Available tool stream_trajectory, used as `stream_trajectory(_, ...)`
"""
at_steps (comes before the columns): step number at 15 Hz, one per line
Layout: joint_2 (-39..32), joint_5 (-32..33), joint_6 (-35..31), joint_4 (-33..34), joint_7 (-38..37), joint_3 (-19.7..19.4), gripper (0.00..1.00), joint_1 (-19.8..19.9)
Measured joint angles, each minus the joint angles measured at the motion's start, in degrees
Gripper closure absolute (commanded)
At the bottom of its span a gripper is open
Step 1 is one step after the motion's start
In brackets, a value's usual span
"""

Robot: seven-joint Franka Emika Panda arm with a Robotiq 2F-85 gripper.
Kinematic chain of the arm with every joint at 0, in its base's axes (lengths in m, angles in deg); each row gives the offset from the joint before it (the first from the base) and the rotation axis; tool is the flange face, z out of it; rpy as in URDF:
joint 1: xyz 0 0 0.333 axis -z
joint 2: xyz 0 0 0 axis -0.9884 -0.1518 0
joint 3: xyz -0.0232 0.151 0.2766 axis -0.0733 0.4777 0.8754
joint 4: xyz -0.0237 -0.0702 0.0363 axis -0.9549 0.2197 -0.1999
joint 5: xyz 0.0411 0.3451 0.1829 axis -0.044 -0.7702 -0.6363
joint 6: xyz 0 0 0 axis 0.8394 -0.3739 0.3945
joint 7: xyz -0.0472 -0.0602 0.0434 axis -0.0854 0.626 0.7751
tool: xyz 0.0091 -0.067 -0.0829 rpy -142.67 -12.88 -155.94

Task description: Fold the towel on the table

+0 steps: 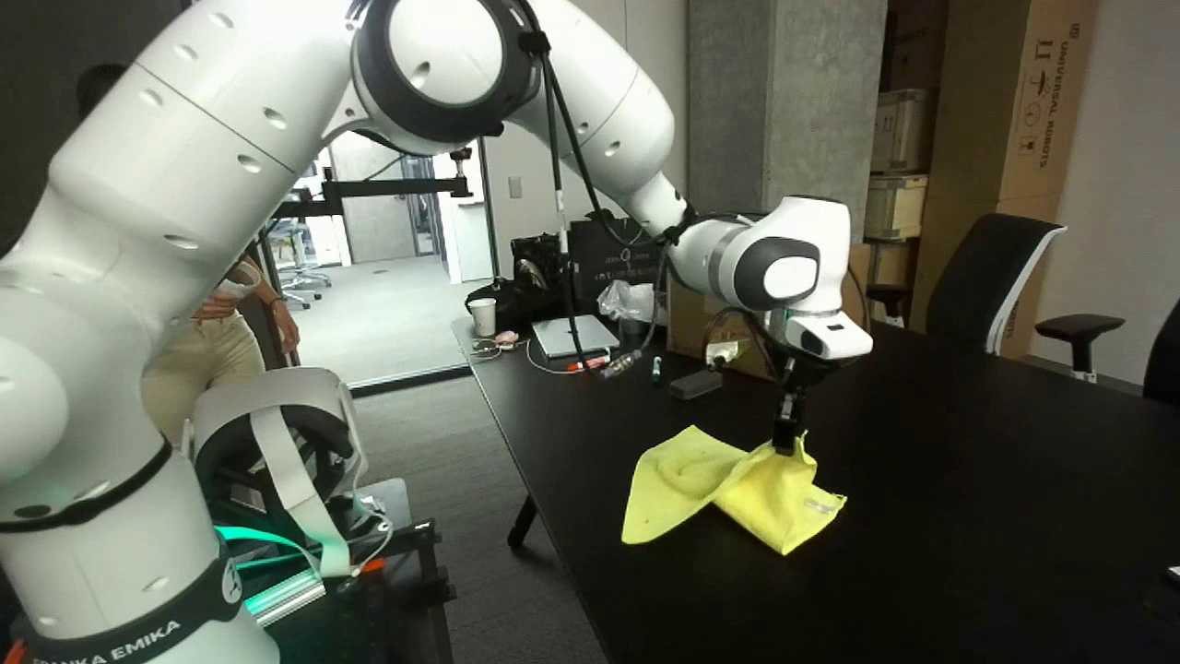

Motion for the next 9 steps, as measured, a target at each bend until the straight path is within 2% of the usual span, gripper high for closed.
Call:
stream_trajectory(6,-9.6,-1.8,4.1,15.9,5.8,1.6,0.86,1.2)
stream_trajectory(7,-11.3,-1.9,5.2,18.3,6.1,1.8,0.69,1.2)
stream_trajectory(8,-12.9,-1.9,6.4,20.7,6.3,2.1,0.61,1.2)
stream_trajectory(9,-14.6,-2.0,7.5,22.9,6.4,2.3,0.58,1.1)
